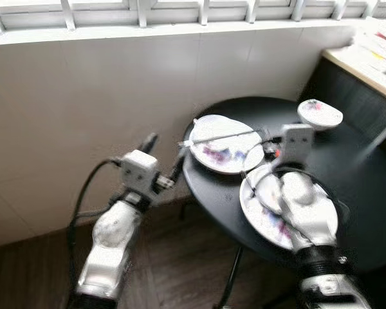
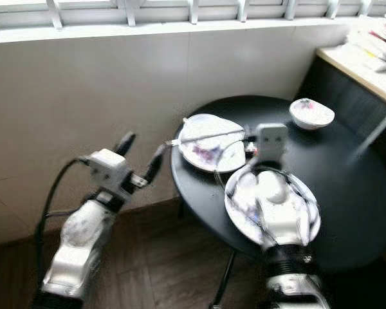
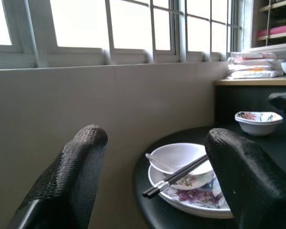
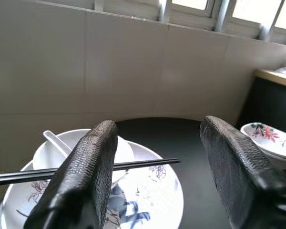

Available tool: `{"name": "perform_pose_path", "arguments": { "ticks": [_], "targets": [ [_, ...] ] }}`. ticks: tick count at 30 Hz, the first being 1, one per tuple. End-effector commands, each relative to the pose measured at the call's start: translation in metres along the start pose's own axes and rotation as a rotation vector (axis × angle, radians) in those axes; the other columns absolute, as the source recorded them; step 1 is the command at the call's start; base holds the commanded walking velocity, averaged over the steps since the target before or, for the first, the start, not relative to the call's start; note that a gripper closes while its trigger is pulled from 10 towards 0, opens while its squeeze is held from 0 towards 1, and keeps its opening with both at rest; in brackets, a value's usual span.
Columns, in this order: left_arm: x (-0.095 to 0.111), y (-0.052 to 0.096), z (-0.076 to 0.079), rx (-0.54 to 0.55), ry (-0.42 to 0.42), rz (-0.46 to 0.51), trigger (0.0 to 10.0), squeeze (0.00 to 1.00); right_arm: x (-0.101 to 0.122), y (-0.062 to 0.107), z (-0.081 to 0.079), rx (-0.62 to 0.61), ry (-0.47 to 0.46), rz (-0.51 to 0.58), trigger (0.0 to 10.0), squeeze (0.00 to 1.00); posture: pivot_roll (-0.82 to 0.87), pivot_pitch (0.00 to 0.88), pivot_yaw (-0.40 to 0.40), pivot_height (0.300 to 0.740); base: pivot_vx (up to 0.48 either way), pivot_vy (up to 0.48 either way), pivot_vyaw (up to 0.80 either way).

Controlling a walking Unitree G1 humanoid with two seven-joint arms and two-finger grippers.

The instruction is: Kitchen organization

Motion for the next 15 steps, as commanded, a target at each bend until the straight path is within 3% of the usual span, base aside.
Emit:
{"name": "perform_pose_path", "arguments": {
  "ticks": [1, 4, 7, 11, 15],
  "targets": [
    [0.007, -0.005, 0.010, -0.031, 0.011, 0.031, 10.0, 0.00, 0.005, 0.001, 0.016, -0.037, 0.046, 0.013, 10.0, 0.00, 0.00, 0.000, -0.062, 0.740, 0.000, 0.000, 0.00],
    [0.007, -0.006, 0.013, -0.034, 0.012, 0.028, 10.0, 0.00, -0.002, 0.002, 0.019, -0.054, -0.002, -0.027, 10.0, 0.00, -0.01, 0.000, -0.064, 0.740, 0.000, 0.000, -0.52],
    [0.007, -0.006, 0.012, -0.034, 0.013, 0.028, 10.0, 0.00, -0.007, 0.003, 0.016, -0.017, 0.020, -0.062, 10.0, 0.00, -0.01, 0.000, -0.065, 0.740, 0.000, 0.000, 0.00],
    [0.006, -0.006, 0.012, -0.033, 0.012, 0.024, 10.0, 0.00, -0.029, 0.006, 0.016, 0.007, -0.011, -0.206, 10.0, 0.00, -0.01, 0.000, -0.066, 0.740, 0.000, 0.000, 0.00],
    [0.006, -0.007, 0.012, -0.038, 0.012, 0.024, 10.0, 0.00, -0.044, 0.009, 0.012, 0.142, -0.022, -0.350, 10.0, 0.00, -0.01, 0.000, -0.063, 0.740, 0.000, 0.000, 0.00]
  ]
}}
Point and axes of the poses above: a point about 5 cm out from each wrist's last joint towards the gripper, its own y axis pointing back from the gripper into the wrist, its own x axis along the axis of the wrist's last joint, z = x × y, the point moved 3 cm from there along -y, pointing out of the wrist towards the gripper, and after that the axes turned 13 degrees about -y, right-handed, at the moved point
